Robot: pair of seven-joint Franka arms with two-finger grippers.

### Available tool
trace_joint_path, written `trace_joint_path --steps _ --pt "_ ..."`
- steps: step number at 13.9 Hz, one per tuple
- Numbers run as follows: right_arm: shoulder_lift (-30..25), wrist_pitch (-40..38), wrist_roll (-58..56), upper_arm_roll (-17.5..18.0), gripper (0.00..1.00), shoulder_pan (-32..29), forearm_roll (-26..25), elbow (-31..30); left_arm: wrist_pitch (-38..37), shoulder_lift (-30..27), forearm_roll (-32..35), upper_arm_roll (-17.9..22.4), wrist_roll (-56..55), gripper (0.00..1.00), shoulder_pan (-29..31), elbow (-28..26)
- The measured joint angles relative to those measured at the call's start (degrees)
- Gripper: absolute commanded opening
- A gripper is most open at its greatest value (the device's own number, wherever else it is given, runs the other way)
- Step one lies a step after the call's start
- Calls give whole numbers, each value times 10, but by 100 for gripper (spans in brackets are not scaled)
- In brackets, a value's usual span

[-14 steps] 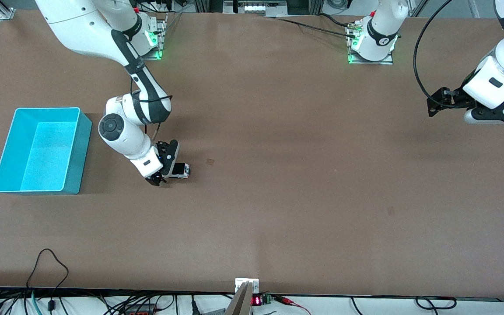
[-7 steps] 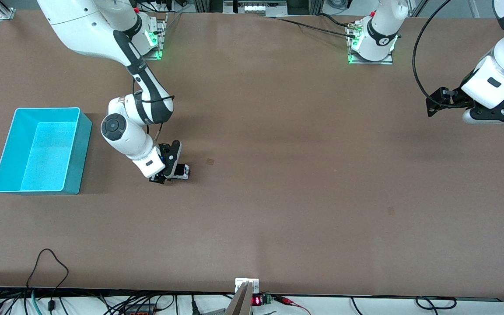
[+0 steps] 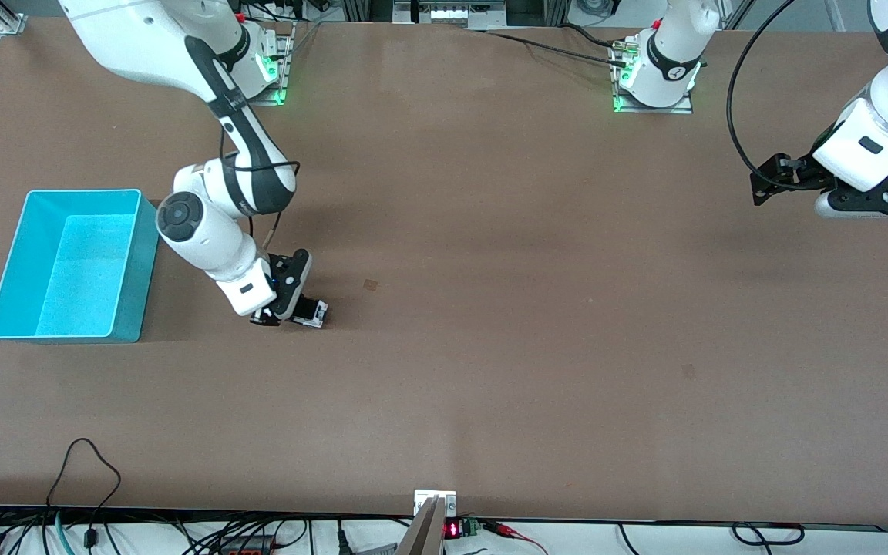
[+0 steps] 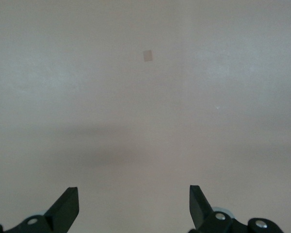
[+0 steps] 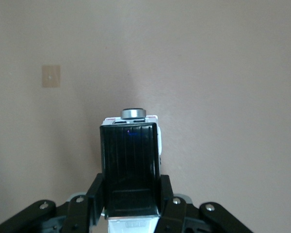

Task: Wind and store white jeep toy
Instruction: 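Grasp the jeep with the right gripper and lift it, then carry the jeep into the cyan bin with the right gripper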

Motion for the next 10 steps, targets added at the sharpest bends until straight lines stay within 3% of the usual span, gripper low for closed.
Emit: trace_joint_path --steps 7,10 --pt "-69 -70 129 -12 0 -99 0 -1 0 0 0 0 0 100 0 0" --pt "-91 -115 214 -39 0 -120 0 -3 0 0 0 0 0 100 0 0"
